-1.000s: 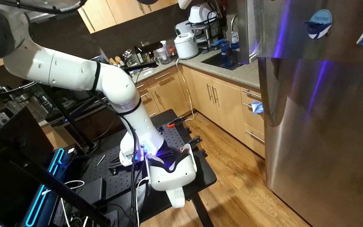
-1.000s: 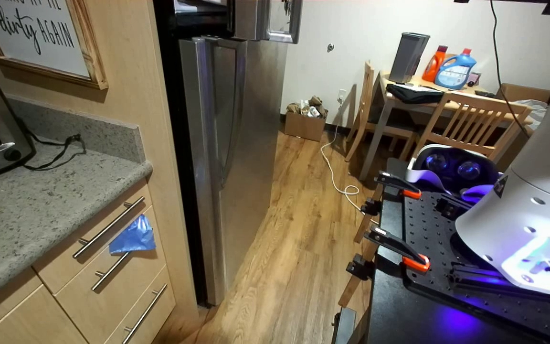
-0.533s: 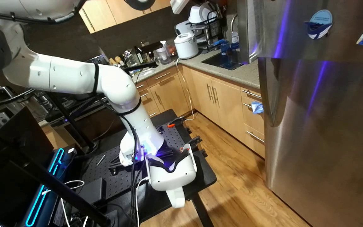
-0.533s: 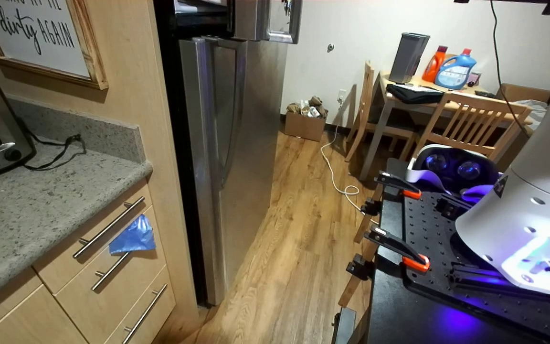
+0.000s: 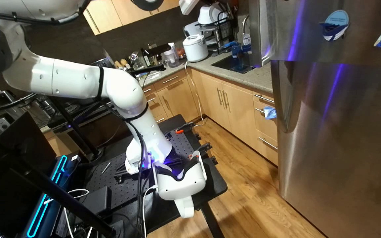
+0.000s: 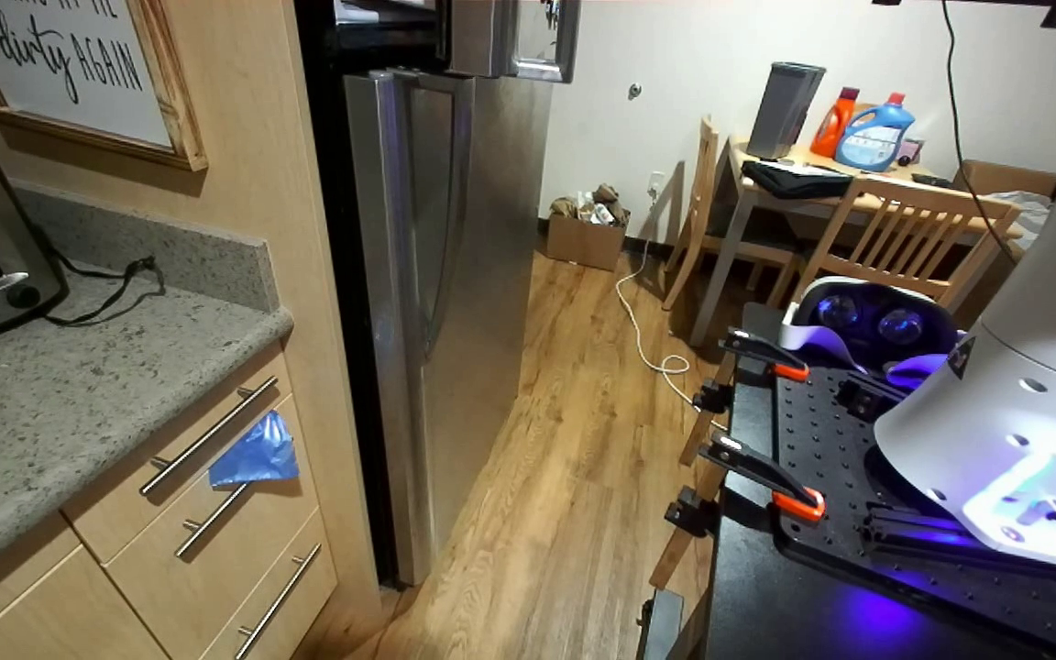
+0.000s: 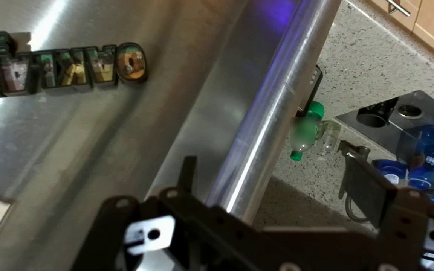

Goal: Open the upper fridge door

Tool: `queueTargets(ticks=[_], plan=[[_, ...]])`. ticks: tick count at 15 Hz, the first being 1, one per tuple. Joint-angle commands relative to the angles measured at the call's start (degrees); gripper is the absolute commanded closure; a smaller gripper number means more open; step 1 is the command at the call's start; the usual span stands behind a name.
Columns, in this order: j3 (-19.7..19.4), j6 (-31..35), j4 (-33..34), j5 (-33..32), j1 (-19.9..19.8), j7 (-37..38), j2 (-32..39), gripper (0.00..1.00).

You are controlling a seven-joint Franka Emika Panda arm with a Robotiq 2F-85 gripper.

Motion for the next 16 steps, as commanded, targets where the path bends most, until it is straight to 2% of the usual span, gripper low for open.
queueTargets(ticks=[1, 16], plan=[[0.7, 0.5, 0.6, -0.2, 0.3, 0.8, 2.0, 0.00], [0.6, -0.1, 0.1, -0.1, 0.8, 0.1, 1.5, 0.00]])
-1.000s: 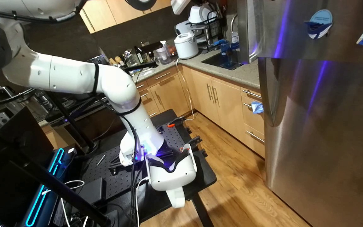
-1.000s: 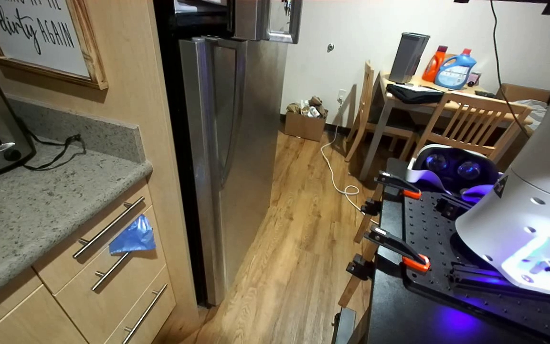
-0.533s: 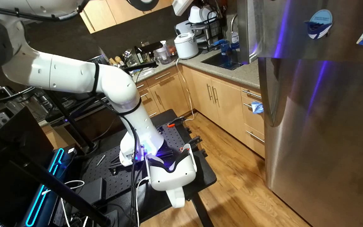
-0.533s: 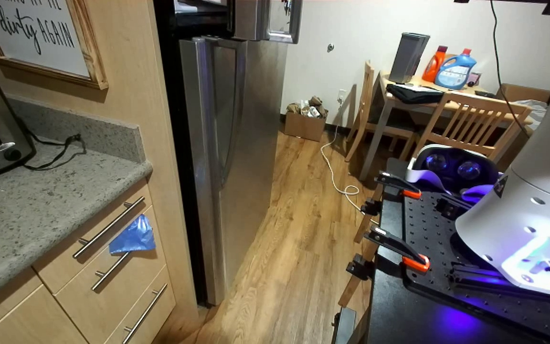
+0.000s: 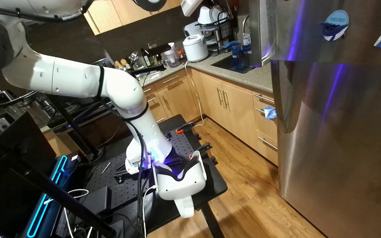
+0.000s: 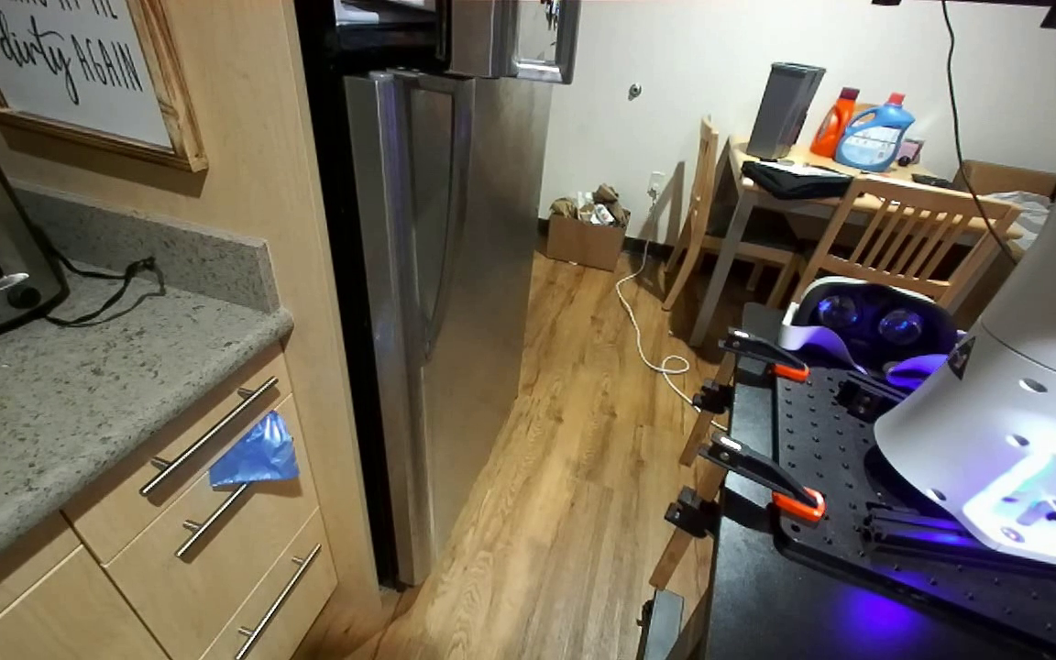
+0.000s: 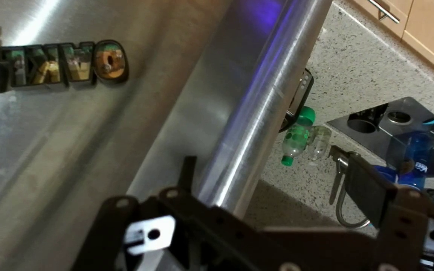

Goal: Open the upper fridge door

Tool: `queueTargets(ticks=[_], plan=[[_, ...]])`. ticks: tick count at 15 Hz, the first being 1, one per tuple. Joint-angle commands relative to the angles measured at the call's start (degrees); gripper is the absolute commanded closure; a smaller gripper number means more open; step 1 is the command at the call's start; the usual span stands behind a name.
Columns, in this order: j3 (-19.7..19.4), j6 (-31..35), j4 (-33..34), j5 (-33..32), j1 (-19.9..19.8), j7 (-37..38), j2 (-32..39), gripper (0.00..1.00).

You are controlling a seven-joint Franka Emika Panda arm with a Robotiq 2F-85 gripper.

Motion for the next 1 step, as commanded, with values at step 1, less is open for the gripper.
queueTargets(ticks=[1], plan=[[0.0, -0.1, 0.1, -0.1, 0.0, 0.1, 0.0, 0.00]])
